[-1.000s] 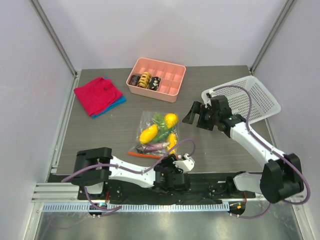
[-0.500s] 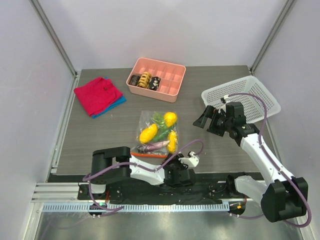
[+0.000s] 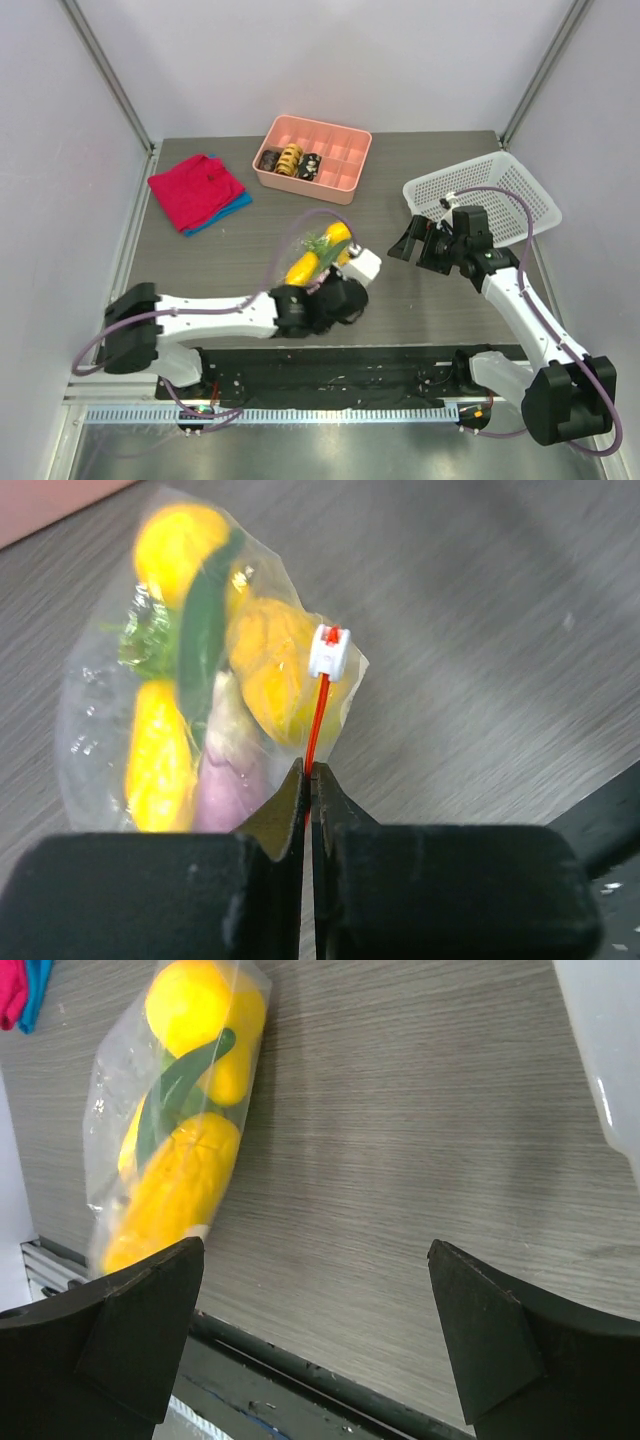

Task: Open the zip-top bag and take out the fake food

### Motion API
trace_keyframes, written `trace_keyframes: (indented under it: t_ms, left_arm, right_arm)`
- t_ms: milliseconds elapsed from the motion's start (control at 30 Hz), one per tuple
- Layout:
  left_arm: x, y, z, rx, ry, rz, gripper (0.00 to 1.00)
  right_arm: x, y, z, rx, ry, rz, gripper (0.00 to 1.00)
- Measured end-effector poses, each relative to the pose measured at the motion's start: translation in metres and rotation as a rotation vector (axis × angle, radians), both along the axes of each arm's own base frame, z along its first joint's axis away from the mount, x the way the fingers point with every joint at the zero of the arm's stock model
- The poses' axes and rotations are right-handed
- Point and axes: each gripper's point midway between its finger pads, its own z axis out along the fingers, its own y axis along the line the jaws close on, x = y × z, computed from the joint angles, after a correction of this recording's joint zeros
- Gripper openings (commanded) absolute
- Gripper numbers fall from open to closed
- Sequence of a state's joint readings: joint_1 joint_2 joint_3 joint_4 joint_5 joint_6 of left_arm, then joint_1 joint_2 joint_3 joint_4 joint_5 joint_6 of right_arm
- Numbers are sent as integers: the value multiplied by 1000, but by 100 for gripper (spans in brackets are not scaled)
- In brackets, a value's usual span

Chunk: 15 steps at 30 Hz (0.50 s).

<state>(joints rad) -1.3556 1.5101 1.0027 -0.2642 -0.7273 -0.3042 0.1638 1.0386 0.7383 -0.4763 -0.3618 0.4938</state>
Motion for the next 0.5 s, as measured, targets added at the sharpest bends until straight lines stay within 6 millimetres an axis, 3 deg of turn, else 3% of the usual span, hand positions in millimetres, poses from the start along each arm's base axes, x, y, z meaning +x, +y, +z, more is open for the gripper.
trace_keyframes:
  t_ms: [100, 200, 400, 500]
  left_arm:
    - [14, 8, 36, -141, 75, 16, 0]
    - [26, 25, 60, -225, 135, 34, 0]
    - [30, 54, 75, -280, 235, 17, 0]
    - [31, 66, 84, -305, 270, 7, 0]
  right_arm:
    - [3, 5, 5, 30, -35, 23, 99]
    - [6, 13, 18, 81, -115, 57, 96]
    - [12, 52, 85, 285, -413, 259, 92]
    - [0, 84, 106, 339, -541, 444, 91]
